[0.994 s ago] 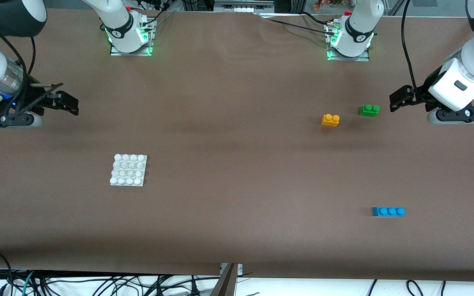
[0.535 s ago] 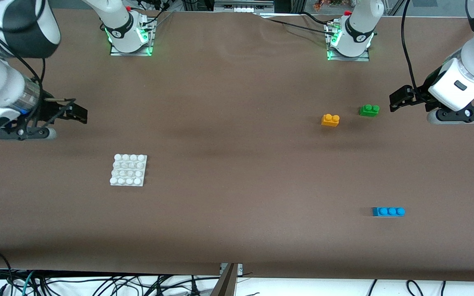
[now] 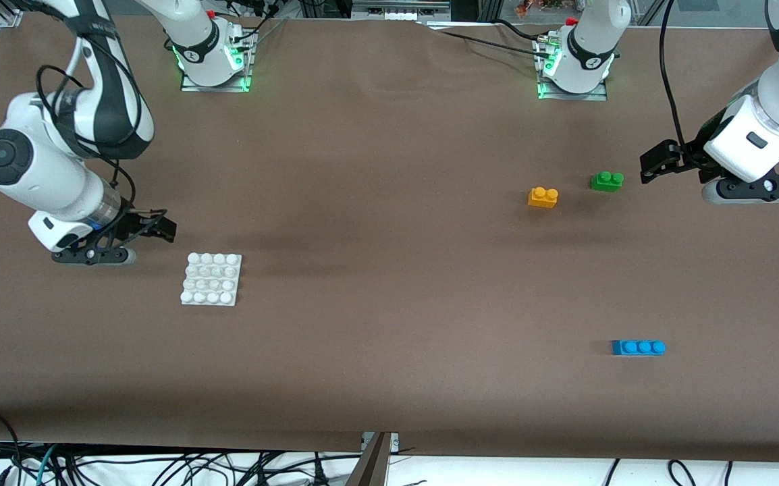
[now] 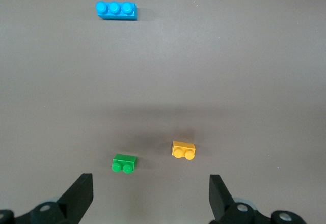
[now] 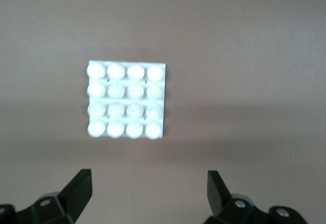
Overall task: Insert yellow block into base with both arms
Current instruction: 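Move the right gripper down to the white base plate's edge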
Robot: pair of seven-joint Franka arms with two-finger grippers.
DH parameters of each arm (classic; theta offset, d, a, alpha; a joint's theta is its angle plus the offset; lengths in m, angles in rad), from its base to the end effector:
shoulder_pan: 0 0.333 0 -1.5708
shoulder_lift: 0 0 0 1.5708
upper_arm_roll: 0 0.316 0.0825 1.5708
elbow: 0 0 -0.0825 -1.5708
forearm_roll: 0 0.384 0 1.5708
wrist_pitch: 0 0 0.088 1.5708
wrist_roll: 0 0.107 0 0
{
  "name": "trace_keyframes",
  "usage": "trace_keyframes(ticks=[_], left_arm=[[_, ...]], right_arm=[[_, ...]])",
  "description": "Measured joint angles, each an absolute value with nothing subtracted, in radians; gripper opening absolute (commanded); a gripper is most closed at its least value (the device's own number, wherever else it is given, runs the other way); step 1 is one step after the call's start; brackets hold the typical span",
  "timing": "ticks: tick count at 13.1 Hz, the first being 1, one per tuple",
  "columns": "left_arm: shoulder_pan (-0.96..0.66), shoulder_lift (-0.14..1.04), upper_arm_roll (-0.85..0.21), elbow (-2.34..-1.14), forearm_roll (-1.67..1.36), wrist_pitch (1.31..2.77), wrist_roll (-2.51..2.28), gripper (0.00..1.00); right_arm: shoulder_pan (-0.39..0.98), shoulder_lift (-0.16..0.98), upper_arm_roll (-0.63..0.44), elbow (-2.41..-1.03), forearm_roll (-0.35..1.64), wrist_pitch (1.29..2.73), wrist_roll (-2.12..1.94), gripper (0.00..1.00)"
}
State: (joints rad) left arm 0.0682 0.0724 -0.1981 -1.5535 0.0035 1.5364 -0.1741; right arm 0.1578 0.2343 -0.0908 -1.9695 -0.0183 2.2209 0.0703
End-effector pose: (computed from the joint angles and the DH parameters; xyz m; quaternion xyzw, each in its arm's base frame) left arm 0.5666 -0.0696 0.5898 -0.9988 -0.0220 0.0443 0.0014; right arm 0.6004 0.0417 0.3557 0.9998 0.0052 0.0102 0.0172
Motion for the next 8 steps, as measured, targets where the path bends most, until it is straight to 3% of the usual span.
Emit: trace_keyframes(ticks=[3, 8], left_arm=[[0.068, 0.072, -0.198, -1.553, 0.004, 1.536, -0.174, 1.00], [0.068, 0.072, -0.198, -1.553, 0.004, 1.536, -0.174, 1.00]], right_arm=[[0.149, 0.297, -0.091, -2.044, -0.015, 2.411, 0.072, 1.00], [0.148, 0.438, -0.090, -2.052, 0.086, 2.591, 0.074, 1.00]])
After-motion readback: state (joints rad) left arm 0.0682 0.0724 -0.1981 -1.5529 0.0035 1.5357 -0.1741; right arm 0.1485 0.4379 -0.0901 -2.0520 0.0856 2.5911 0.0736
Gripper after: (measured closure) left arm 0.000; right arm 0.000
